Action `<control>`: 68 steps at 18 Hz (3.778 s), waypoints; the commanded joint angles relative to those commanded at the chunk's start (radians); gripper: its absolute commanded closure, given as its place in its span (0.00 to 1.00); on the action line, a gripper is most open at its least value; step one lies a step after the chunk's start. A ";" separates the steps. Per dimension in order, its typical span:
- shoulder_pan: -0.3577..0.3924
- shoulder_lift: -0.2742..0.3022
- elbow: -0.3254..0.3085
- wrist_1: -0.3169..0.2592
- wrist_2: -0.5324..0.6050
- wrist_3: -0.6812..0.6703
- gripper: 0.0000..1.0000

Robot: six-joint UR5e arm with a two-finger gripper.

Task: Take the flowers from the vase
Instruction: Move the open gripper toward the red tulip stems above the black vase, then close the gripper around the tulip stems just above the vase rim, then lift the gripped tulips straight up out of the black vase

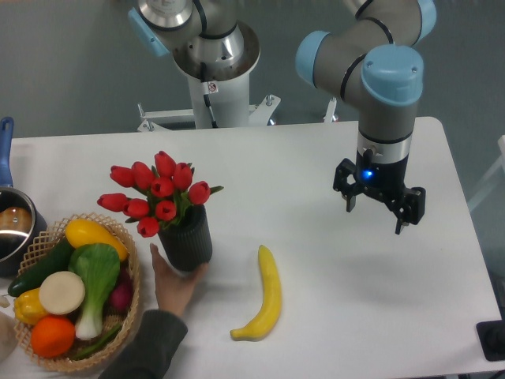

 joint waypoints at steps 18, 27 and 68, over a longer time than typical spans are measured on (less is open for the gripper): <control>-0.022 0.259 -0.405 0.083 -0.430 0.058 0.00; -0.026 0.295 -0.509 0.083 -0.828 0.098 0.00; 0.021 0.252 -0.404 0.080 -1.331 -0.195 1.00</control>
